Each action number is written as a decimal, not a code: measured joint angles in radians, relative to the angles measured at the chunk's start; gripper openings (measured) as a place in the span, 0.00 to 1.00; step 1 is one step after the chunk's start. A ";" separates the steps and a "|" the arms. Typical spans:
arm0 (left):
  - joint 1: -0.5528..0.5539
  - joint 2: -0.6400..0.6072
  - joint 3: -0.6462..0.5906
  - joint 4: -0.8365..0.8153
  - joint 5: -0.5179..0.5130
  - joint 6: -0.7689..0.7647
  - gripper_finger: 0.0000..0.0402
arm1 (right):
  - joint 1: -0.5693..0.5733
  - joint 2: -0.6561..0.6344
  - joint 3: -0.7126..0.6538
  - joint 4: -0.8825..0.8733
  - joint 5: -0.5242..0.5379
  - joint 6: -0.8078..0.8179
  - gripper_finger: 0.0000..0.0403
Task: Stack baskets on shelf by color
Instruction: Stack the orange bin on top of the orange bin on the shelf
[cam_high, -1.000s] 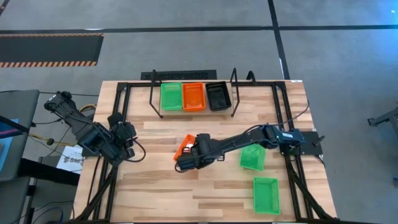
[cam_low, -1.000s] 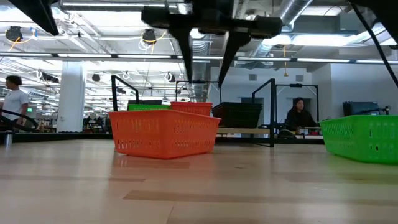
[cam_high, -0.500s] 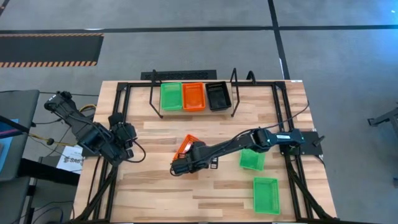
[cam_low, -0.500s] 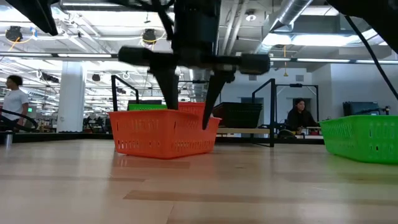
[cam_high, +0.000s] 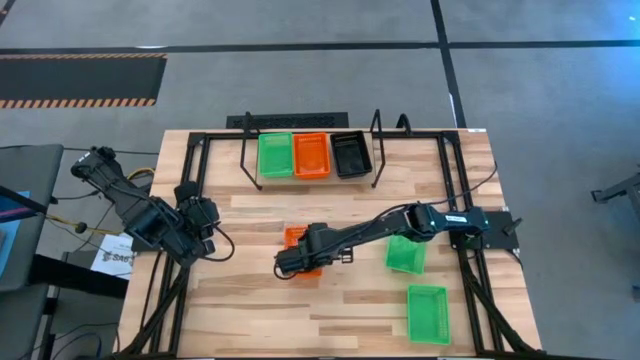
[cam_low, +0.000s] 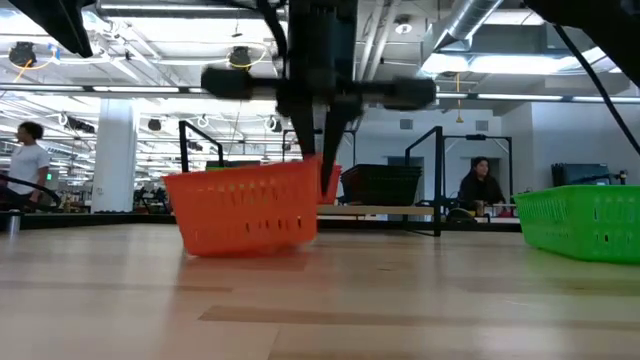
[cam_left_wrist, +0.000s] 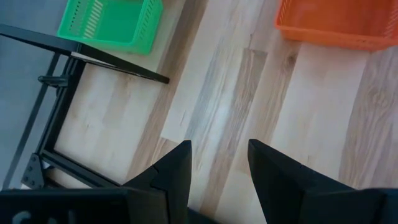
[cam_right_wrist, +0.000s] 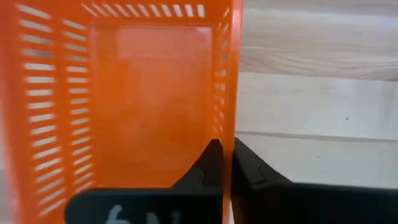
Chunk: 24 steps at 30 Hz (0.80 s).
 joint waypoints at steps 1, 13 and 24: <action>0.000 0.000 0.000 0.000 0.000 0.000 0.36 | 0.002 -0.009 0.006 -0.002 0.000 -0.004 0.03; 0.000 0.000 0.000 0.001 -0.002 -0.041 0.36 | -0.024 -0.382 0.017 -0.151 0.389 -0.178 0.01; 0.000 0.001 0.000 0.019 -0.028 -0.222 0.36 | -0.426 -0.483 0.016 0.063 0.203 -0.799 0.01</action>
